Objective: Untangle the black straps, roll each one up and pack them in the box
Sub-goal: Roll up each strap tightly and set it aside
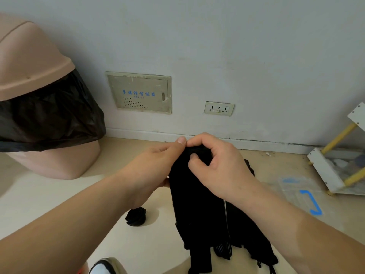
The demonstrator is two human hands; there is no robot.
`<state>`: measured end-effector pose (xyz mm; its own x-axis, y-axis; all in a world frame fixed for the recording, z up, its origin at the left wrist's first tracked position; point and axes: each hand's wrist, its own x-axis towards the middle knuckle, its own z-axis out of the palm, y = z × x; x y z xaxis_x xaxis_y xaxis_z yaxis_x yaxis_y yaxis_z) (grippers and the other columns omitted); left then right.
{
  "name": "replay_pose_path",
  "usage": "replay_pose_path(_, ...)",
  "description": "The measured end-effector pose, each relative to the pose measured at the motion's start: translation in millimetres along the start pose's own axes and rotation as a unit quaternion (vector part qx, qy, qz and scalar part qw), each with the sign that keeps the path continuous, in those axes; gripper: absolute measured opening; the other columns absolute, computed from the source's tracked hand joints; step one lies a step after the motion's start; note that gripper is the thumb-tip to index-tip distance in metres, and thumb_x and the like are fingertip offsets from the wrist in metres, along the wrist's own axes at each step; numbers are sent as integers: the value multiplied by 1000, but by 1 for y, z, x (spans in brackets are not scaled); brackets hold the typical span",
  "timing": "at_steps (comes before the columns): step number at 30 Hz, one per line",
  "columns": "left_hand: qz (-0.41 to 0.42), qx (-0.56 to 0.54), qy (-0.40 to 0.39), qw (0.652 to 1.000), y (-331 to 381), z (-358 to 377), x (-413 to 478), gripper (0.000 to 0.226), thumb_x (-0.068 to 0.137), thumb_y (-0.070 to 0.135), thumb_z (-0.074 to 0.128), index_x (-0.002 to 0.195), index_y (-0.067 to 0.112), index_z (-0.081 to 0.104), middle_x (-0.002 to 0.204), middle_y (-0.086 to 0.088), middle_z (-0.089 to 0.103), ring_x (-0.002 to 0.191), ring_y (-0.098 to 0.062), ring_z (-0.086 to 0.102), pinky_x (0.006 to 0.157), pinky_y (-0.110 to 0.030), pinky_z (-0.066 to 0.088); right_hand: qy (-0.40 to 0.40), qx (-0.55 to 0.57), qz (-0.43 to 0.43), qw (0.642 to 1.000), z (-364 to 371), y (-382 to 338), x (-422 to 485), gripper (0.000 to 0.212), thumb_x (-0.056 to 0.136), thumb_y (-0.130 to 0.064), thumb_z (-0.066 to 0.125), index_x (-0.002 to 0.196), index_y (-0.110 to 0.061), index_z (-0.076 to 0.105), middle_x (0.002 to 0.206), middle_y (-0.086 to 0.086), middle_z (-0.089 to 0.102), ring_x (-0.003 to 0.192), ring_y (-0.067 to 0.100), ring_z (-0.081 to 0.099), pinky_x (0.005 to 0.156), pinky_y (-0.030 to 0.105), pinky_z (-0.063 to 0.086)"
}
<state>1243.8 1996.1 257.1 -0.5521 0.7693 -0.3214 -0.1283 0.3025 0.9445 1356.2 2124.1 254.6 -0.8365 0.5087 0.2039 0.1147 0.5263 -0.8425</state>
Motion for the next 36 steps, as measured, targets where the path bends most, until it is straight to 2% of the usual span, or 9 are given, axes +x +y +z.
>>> replay_pose_path(5,30,-83,10,996,-2,6,0,30,110,33,54,119,18,78,122,-23,74,100,-30,67,101,-51,53,39,41,32,998,3,0,4,26,91,-6,68,88,-32,74,90,-16,77,82,7,71,74,19,56)
replay_pose_path(11,43,-110,44,992,-4,15,-1,19,108,18,59,112,14,76,85,-7,75,65,-13,69,55,-20,52,80,175,140,971,11,-2,3,38,89,5,62,85,-28,80,92,-5,82,93,19,78,83,37,65)
replay_pose_path(16,46,-112,53,991,-3,16,-1,17,107,14,61,114,13,76,100,-19,79,78,-20,74,60,-24,57,10,313,214,925,1,-6,4,41,91,9,53,93,-20,82,102,20,79,89,32,76,83,47,62)
replay_pose_path(19,58,-105,54,991,-1,13,-1,17,106,11,61,115,12,75,105,-19,79,84,-24,75,67,-28,61,-24,364,222,904,-9,-4,8,25,99,-7,63,112,-20,79,104,18,79,88,27,77,78,43,62)
replay_pose_path(22,87,-72,50,992,0,8,0,18,106,8,60,116,14,75,107,-15,80,89,-22,76,74,-28,63,-101,320,238,911,-18,3,9,33,106,-36,62,113,-9,80,106,12,81,93,23,78,83,37,61)
replay_pose_path(24,110,-30,55,992,1,5,0,18,105,9,63,113,19,75,105,-9,80,90,-17,76,72,-26,60,-118,298,239,917,-18,8,10,39,105,-40,60,114,-7,80,106,11,81,95,23,78,83,35,60)
replay_pose_path(28,114,-35,73,990,3,7,-3,19,101,11,69,115,25,72,97,-1,79,78,-8,72,63,-20,54,-64,286,208,933,-15,10,10,22,107,-26,61,112,-12,78,104,12,81,94,24,77,82,36,60)
replay_pose_path(31,61,-124,57,989,0,8,0,25,99,18,73,123,18,69,109,-10,80,92,-20,77,78,-32,58,-28,296,186,936,-13,9,11,16,107,-15,62,107,-14,77,98,12,80,91,25,77,76,33,61)
replay_pose_path(36,-11,-139,-17,990,0,9,1,41,106,46,55,129,17,71,120,-9,78,110,-25,75,91,-38,59,12,179,74,981,-10,13,11,34,101,-1,66,102,-31,81,103,-3,82,104,17,76,100,38,59)
